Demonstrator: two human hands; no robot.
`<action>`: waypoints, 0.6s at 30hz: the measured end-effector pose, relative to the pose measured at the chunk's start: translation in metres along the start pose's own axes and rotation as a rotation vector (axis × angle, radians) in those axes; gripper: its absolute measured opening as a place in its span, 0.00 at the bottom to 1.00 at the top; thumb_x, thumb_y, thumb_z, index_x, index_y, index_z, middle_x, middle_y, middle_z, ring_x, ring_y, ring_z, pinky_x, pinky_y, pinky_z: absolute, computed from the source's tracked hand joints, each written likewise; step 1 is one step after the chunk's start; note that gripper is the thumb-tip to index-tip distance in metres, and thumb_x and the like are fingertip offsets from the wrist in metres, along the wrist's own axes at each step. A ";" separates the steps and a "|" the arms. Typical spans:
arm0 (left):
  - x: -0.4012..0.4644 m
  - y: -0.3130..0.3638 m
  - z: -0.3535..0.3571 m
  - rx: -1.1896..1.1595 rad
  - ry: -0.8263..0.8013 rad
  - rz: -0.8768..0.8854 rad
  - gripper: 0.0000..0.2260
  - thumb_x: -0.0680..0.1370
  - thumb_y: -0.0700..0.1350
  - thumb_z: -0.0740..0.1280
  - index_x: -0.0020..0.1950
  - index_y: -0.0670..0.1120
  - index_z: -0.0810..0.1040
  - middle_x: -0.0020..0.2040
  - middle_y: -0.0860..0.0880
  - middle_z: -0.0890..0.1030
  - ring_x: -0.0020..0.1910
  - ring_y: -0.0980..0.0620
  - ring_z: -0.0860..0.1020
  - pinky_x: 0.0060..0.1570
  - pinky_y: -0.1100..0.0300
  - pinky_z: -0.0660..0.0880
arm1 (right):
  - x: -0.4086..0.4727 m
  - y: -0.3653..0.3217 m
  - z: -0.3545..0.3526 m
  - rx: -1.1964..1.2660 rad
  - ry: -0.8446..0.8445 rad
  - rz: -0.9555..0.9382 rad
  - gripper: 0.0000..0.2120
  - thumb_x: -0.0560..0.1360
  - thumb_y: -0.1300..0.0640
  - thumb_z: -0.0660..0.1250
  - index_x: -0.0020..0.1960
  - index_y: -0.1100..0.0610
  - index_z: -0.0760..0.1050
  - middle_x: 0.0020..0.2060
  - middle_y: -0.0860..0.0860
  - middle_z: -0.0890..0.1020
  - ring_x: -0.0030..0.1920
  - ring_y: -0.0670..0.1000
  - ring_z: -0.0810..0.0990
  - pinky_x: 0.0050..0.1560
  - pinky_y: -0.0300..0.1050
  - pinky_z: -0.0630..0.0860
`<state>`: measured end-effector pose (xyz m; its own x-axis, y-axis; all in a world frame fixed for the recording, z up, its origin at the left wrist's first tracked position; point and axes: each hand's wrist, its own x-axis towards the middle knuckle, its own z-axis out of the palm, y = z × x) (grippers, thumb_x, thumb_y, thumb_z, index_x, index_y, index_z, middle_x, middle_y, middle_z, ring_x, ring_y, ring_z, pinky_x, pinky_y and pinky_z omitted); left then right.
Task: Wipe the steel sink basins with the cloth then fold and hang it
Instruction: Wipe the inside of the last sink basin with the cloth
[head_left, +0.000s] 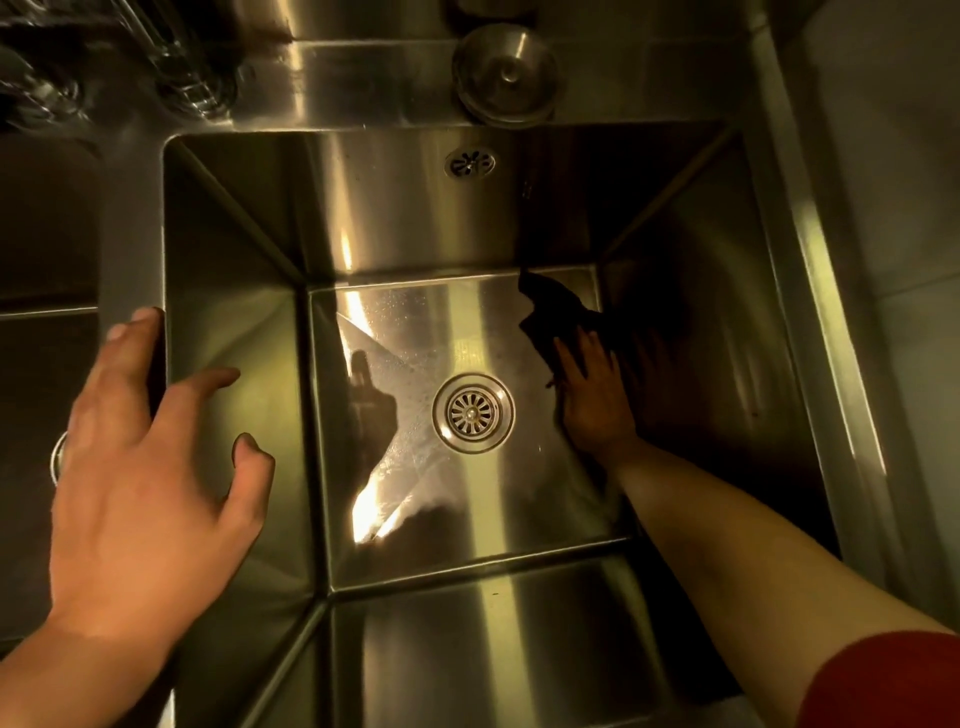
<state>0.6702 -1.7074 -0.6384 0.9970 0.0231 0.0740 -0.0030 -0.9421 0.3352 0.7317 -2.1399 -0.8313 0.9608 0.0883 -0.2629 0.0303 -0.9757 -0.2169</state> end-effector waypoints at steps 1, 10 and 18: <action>0.000 -0.001 0.000 0.007 0.000 0.001 0.26 0.75 0.59 0.62 0.73 0.56 0.71 0.85 0.54 0.52 0.84 0.50 0.51 0.78 0.39 0.60 | 0.010 -0.004 0.000 0.001 0.016 0.026 0.29 0.83 0.55 0.58 0.82 0.55 0.56 0.82 0.60 0.54 0.82 0.62 0.49 0.80 0.62 0.49; 0.002 -0.010 0.005 0.090 0.014 0.026 0.27 0.75 0.65 0.59 0.75 0.67 0.66 0.85 0.54 0.52 0.84 0.50 0.50 0.82 0.51 0.52 | 0.078 -0.107 0.005 -0.013 0.055 0.371 0.40 0.77 0.54 0.64 0.83 0.56 0.47 0.81 0.61 0.52 0.82 0.63 0.48 0.79 0.64 0.50; 0.003 -0.024 0.011 0.103 -0.031 -0.037 0.32 0.72 0.69 0.62 0.75 0.62 0.70 0.85 0.56 0.54 0.85 0.52 0.49 0.78 0.45 0.62 | 0.061 -0.199 0.037 -0.085 -0.113 -0.105 0.41 0.78 0.52 0.63 0.84 0.53 0.45 0.83 0.57 0.47 0.82 0.63 0.41 0.79 0.64 0.46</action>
<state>0.6738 -1.6887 -0.6561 0.9982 0.0494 0.0333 0.0401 -0.9702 0.2389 0.7737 -1.9333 -0.8388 0.9142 0.2080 -0.3478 0.1567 -0.9729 -0.1698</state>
